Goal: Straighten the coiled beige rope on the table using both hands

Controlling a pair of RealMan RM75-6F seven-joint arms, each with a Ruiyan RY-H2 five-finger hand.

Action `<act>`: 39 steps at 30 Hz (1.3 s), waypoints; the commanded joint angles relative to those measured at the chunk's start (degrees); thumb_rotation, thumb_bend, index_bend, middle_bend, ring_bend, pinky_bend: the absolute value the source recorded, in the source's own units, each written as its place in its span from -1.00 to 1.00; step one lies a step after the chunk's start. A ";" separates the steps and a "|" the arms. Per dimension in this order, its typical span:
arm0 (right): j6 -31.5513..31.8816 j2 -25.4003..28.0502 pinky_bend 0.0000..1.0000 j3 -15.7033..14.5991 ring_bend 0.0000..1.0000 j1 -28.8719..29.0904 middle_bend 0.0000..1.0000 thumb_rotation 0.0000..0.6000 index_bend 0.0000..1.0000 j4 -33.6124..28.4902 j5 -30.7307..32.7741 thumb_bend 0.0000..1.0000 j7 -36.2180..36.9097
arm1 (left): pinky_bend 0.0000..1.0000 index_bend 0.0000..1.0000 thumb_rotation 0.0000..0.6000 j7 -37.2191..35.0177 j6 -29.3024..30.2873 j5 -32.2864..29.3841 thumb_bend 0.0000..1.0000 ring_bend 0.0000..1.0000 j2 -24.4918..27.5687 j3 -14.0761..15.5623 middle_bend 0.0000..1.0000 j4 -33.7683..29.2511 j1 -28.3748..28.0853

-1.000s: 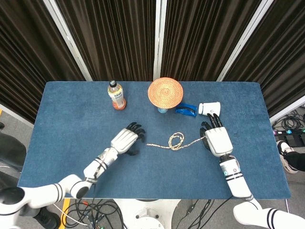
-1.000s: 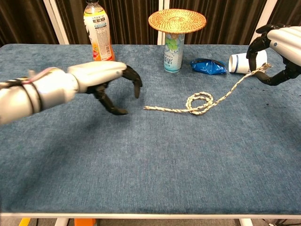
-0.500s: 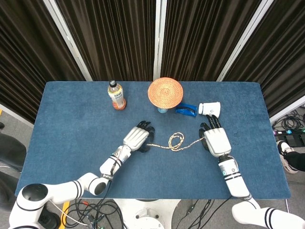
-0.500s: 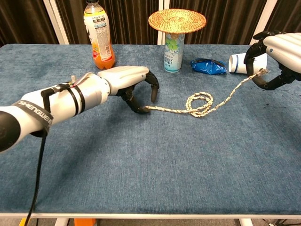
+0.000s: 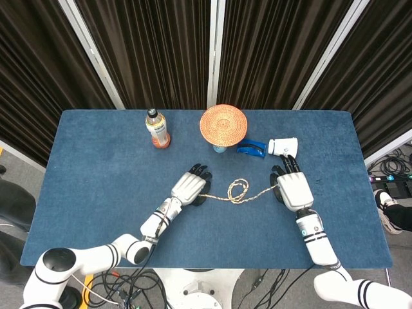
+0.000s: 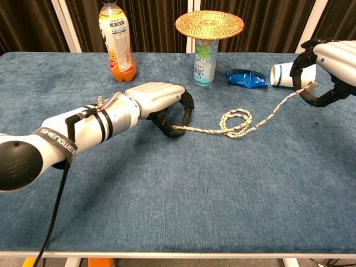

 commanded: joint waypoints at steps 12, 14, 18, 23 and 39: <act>0.24 1.43 -1.00 0.20 -1.00 -0.84 -0.41 1.00 0.32 0.13 0.91 0.14 1.94 | -1.00 0.20 1.00 -2.59 3.15 1.04 -0.17 -0.93 1.07 1.19 -0.61 -0.47 1.76; 0.33 2.61 -1.00 0.26 -1.00 -1.47 -0.41 1.00 0.32 -0.39 1.25 0.15 3.47 | -1.00 0.21 1.00 -4.34 4.99 1.89 -0.18 -0.93 2.73 1.84 -0.61 -1.69 3.40; 1.14 5.59 -1.00 0.33 -1.00 -3.15 -0.41 1.00 0.33 -1.24 1.63 0.17 6.73 | -1.00 0.23 1.00 -7.04 9.73 4.07 -0.19 -0.93 7.70 4.13 -0.60 -4.74 7.82; 2.62 8.48 -1.00 0.31 -1.00 -5.49 -0.41 1.00 0.33 -1.14 1.88 0.18 11.08 | -1.00 0.23 1.00 -11.73 13.44 5.55 -0.19 -0.93 14.48 6.42 -0.59 -9.21 12.82; 2.56 8.37 -1.00 -0.28 -1.00 -9.41 -0.41 1.00 0.34 5.21 3.21 0.18 19.88 | -1.00 0.23 1.00 -20.43 20.55 9.57 -0.20 -0.93 23.06 11.75 -0.59 -6.62 22.75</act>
